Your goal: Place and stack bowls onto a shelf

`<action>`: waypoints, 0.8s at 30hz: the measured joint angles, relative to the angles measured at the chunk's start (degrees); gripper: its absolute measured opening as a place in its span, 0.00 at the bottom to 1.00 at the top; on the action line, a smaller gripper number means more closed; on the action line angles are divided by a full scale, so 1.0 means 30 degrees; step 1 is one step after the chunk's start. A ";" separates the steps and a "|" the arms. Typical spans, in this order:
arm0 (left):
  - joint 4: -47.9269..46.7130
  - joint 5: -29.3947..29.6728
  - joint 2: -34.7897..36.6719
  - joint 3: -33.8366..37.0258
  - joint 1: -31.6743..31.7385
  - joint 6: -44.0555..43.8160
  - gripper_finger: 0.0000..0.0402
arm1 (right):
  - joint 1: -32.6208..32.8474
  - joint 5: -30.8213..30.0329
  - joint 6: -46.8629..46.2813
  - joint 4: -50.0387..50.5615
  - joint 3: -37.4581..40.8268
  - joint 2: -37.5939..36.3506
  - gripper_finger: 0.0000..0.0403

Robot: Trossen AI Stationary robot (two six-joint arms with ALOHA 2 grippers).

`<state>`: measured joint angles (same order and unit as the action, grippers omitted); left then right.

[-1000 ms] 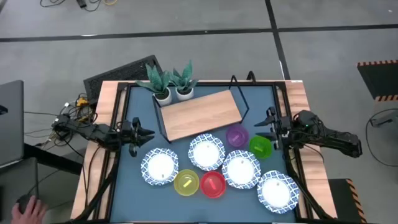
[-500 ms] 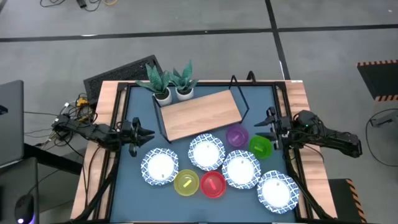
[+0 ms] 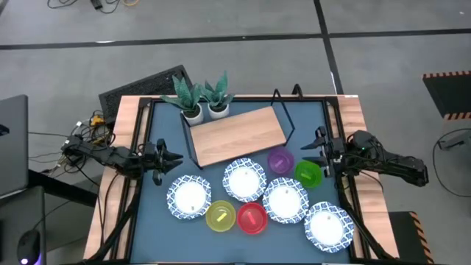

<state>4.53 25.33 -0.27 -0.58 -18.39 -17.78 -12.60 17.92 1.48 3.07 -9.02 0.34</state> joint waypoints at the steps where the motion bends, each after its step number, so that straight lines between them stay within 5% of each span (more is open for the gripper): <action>1: -0.0001 -0.0001 0.0003 0.0004 -0.0001 -0.0001 0.25 | -0.0004 0.0006 0.0000 0.0002 -0.0004 0.0000 0.47; 14: -0.0001 0.0004 0.0000 0.0004 0.0000 -0.0003 0.25 | 0.0000 -0.0002 0.0002 -0.0001 -0.0003 -0.0003 0.47; 17: 0.0396 0.1373 0.0000 0.0000 -0.0018 -0.0524 0.25 | 0.0000 0.0006 0.0004 -0.0006 -0.0007 0.0000 0.47; 24: 0.0884 0.4723 0.0007 0.0000 0.0000 -0.6878 0.25 | 0.0000 0.0003 0.0003 -0.0006 -0.0004 -0.0004 0.47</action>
<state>7.18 39.50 -0.25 -0.58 -18.39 -38.41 -12.60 17.93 1.49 3.05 -9.03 0.33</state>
